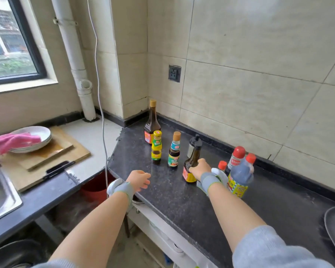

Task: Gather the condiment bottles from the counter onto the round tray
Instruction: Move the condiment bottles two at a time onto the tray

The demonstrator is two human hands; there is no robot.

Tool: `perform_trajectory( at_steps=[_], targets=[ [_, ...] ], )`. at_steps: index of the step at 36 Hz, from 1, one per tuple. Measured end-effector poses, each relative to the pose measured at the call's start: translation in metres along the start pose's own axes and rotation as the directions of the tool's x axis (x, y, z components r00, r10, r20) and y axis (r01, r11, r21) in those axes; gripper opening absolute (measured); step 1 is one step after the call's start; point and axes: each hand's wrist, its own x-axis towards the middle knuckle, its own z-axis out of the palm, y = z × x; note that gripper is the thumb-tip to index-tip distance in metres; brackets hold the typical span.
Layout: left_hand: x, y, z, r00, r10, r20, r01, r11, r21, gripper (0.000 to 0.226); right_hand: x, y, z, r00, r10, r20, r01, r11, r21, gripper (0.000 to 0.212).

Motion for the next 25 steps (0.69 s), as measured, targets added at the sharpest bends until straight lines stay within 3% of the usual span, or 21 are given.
perform_trajectory(
  at_steps=[5,11,20,25],
  targets=[
    [0.031,0.028,-0.021,0.996,0.06,-0.07,-0.061,0.998,-0.016,0.022,0.032,-0.034,0.002,0.995,-0.073,0.072,0.071,0.997,0.025,0.053],
    [0.078,0.043,-0.033,0.996,0.029,-0.085,-0.03,1.0,-0.01,0.023,0.068,-0.067,0.02,0.985,-0.149,0.092,0.145,0.988,0.052,0.042],
    [0.128,0.065,-0.051,0.974,0.075,-0.213,-0.068,0.997,0.04,0.012,0.125,-0.108,0.019,0.981,-0.174,-0.087,0.187,0.966,0.181,0.032],
    [0.189,0.093,-0.066,0.97,0.094,-0.226,-0.072,0.992,0.103,0.052,0.172,-0.144,0.02,0.974,-0.179,-0.141,0.196,0.973,0.123,0.032]
  ],
)
